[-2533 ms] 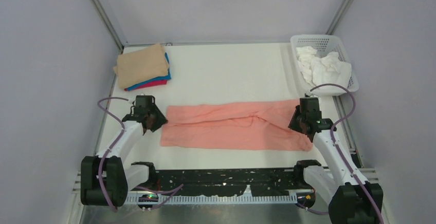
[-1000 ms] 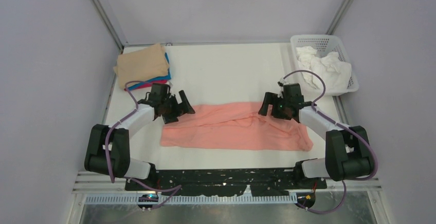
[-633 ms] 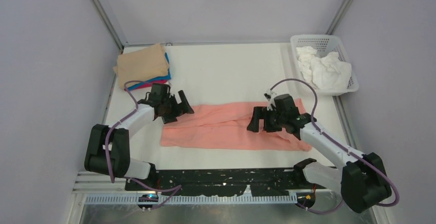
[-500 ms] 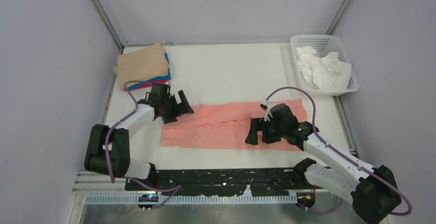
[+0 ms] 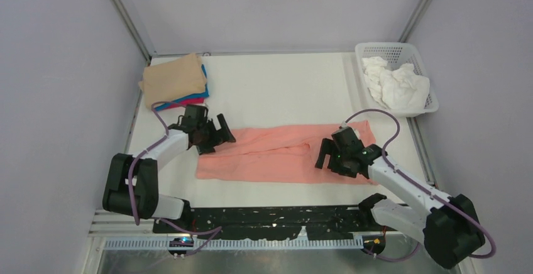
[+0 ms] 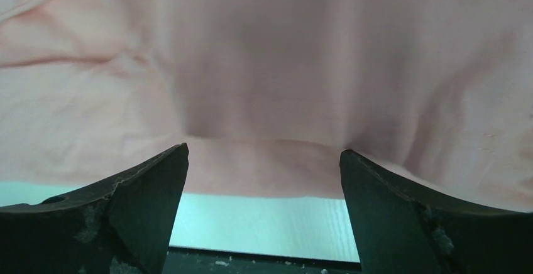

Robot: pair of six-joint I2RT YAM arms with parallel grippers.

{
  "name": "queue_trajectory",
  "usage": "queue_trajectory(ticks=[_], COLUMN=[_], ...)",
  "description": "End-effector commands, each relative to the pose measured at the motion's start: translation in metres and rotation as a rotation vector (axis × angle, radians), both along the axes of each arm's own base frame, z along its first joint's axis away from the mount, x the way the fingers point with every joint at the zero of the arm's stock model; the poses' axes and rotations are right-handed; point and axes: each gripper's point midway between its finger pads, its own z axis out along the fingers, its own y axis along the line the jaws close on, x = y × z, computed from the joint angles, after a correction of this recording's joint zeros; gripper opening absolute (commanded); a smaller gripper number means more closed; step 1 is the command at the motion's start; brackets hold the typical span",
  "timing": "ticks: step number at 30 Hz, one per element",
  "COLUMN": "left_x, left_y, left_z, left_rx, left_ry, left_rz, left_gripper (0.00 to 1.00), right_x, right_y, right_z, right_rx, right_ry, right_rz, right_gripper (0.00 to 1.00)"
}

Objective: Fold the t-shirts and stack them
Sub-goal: Rotate the tshirt 90 degrees

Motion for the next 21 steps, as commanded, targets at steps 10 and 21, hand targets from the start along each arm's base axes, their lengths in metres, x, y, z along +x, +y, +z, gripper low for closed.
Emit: queue_trajectory(ticks=[10, 21], left_x=[-0.064, -0.121], left_y=[0.009, -0.013], left_z=[-0.025, -0.030], left_rx=[-0.005, -0.072], left_ry=[0.112, 0.178], left_rz=[0.002, -0.018], left_gripper=[1.00, 0.99], right_x=[0.079, 0.229], right_y=[-0.028, 0.021], right_z=[-0.040, -0.012], right_rx=[-0.066, -0.112], right_ry=[0.011, -0.100], right_rz=[-0.235, 0.006], right_gripper=[0.95, 0.95])
